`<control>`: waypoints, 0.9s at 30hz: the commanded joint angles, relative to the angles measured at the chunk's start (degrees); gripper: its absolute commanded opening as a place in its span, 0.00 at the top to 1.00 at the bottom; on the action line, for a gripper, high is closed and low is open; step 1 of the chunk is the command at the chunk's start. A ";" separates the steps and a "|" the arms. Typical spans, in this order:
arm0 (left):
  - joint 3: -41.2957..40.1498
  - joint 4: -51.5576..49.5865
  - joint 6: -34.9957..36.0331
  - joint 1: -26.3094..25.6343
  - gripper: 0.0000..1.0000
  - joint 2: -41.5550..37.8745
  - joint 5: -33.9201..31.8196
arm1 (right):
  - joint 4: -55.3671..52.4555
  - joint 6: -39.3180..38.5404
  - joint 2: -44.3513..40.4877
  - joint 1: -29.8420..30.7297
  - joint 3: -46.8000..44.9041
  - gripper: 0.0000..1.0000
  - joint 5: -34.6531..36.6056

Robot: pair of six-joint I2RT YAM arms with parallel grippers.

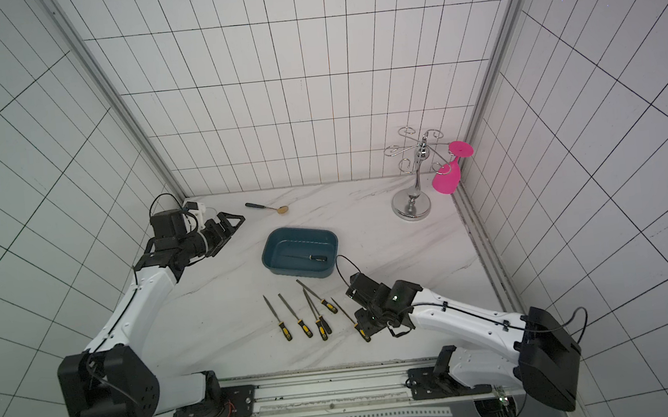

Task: Put the file tool into the storage box
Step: Pick up the file tool from the center of the board.

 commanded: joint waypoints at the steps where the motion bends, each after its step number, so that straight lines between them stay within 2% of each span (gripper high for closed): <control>1: 0.67 1.08 -0.30 0.01 0.02 0.44 1.79 | 1.68 2.23 2.01 1.54 -1.73 0.58 0.06; 13: 0.57 1.26 -0.52 0.02 0.02 0.42 1.95 | 3.18 3.92 12.10 6.02 0.36 0.58 3.08; 27: 0.57 1.35 -0.70 -0.05 0.02 0.24 2.23 | 3.95 5.00 16.04 6.81 1.16 0.58 5.14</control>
